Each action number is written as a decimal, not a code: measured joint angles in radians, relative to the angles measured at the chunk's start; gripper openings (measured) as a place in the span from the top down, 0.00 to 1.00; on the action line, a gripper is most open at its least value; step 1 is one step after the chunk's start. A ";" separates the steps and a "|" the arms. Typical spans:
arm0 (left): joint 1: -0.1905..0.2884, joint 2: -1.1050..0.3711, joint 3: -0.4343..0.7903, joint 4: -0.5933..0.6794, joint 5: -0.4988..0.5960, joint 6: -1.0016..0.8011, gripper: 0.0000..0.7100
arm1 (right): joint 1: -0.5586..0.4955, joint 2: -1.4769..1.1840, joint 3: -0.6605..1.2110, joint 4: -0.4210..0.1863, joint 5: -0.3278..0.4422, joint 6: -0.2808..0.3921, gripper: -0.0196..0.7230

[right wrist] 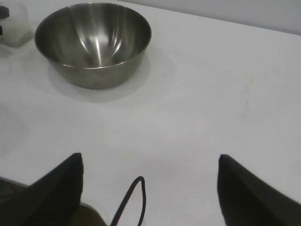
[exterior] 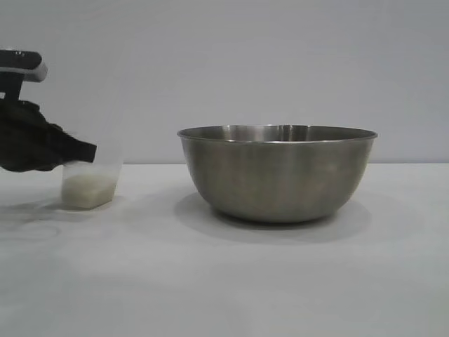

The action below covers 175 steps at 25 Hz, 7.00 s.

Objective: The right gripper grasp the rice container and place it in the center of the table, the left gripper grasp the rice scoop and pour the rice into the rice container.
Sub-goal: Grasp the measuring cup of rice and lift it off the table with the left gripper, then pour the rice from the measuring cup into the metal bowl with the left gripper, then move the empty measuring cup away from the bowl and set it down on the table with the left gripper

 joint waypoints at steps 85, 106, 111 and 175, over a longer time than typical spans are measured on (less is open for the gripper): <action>-0.334 -0.106 -0.411 -0.412 0.354 1.150 1.00 | 0.000 0.000 0.000 0.000 0.000 0.000 0.24; -0.041 -0.240 0.064 -0.252 0.204 -0.035 1.00 | 0.000 0.000 0.000 -0.218 -0.003 0.280 0.24; -0.037 -0.132 0.090 -0.244 0.101 -0.104 1.00 | 0.000 0.000 0.000 -0.218 -0.005 0.280 0.24; -0.030 -0.436 0.322 -0.177 0.124 -0.142 0.56 | 0.000 0.000 0.000 -0.218 -0.005 0.283 0.24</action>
